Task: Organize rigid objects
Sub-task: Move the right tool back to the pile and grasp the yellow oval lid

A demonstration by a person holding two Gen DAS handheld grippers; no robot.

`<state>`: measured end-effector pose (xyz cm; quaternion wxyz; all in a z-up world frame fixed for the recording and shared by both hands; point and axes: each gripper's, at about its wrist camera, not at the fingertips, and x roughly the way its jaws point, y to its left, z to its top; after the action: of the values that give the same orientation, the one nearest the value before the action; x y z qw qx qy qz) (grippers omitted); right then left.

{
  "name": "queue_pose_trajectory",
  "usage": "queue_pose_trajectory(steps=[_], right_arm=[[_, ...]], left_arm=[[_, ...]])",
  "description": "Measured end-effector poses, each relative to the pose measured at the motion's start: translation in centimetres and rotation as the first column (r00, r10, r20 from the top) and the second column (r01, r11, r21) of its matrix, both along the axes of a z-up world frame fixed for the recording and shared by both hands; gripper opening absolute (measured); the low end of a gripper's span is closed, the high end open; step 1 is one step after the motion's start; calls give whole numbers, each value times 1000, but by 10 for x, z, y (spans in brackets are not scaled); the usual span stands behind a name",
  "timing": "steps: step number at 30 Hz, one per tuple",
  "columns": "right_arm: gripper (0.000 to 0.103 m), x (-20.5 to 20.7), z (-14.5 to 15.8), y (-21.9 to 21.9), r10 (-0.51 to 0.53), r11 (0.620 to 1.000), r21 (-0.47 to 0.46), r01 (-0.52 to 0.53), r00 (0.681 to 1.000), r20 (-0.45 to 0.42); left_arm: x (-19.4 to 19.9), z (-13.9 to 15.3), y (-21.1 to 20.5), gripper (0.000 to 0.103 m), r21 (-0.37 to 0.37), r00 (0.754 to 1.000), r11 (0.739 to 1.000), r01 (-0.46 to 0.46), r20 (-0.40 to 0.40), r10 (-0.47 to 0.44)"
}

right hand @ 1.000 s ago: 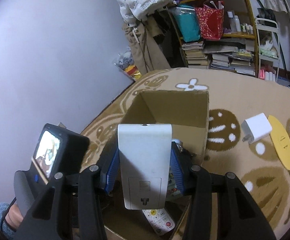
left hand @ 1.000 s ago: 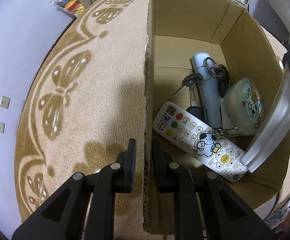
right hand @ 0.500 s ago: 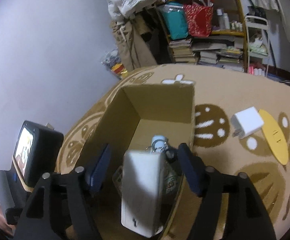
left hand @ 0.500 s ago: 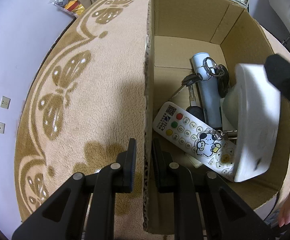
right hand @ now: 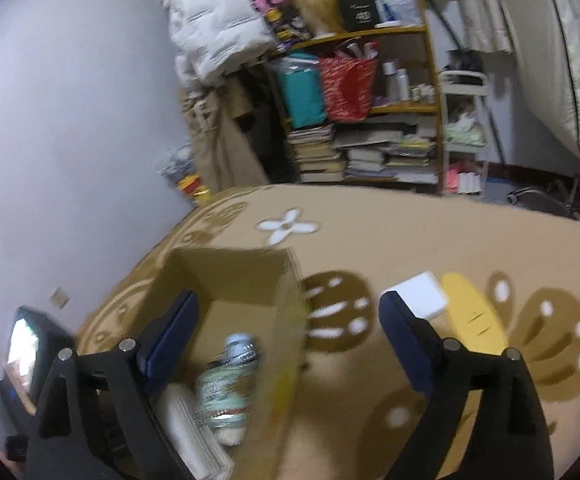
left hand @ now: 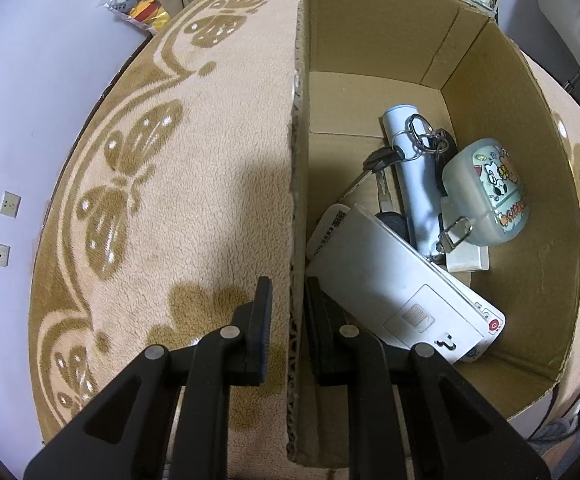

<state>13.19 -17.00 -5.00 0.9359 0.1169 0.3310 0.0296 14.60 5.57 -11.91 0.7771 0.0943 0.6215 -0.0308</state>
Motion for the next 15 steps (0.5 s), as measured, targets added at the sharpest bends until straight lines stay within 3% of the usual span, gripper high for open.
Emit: queue_pose_trajectory(steps=[6, 15], right_arm=[[97, 20, -12, -39, -50, 994, -95, 47, 998, -24], [97, 35, -55, -92, -157, 984, -102, 146, 982, -107]], left_arm=[[0, 0, 0, 16, -2, 1000, 1000, 0, 0, 0], [0, -1, 1, 16, -5, 1000, 1000, -1, -1, 1]])
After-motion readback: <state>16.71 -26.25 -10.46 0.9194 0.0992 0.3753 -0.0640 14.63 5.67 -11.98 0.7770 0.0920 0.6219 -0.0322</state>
